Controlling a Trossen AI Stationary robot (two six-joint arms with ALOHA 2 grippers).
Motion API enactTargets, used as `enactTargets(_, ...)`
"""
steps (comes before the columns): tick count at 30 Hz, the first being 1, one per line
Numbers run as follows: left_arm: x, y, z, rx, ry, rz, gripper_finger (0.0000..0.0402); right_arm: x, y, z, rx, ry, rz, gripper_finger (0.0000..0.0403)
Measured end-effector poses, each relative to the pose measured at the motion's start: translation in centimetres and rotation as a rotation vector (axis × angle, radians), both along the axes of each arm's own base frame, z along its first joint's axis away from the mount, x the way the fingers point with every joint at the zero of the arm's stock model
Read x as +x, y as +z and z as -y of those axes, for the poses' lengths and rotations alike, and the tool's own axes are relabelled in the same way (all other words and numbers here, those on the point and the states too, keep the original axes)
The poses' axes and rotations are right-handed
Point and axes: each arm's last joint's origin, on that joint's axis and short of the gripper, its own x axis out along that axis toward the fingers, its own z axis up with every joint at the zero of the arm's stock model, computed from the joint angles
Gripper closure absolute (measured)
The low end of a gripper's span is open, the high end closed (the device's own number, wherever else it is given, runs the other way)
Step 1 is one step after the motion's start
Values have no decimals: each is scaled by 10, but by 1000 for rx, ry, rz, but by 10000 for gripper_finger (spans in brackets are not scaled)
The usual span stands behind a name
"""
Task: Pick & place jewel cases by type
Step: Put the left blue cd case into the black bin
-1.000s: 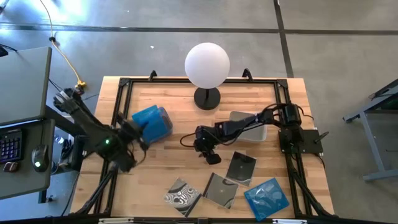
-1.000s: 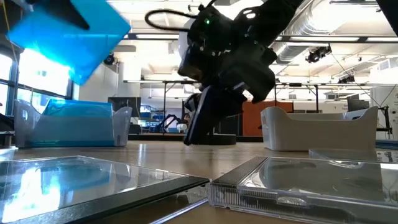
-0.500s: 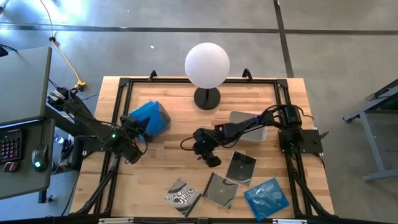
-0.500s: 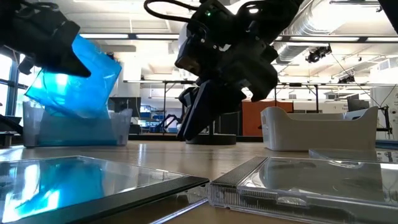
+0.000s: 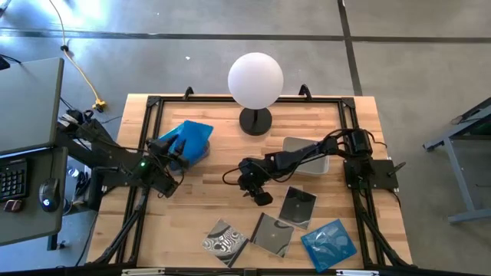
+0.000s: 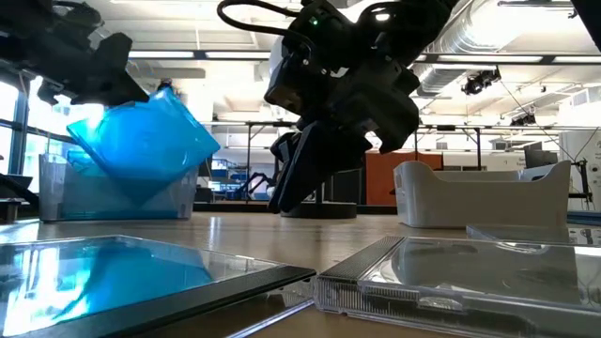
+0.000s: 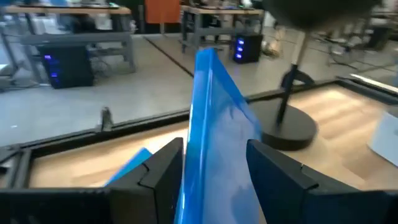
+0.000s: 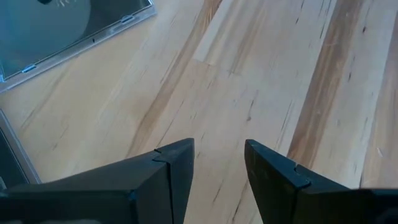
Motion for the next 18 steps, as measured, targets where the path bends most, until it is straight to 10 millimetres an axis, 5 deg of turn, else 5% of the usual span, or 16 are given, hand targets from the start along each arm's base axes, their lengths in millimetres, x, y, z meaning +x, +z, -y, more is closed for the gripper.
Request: enactTargets(18, 4, -11, -17, -382, 98, -253, 254, 0, 1, 0, -4, 5, 4, 265)
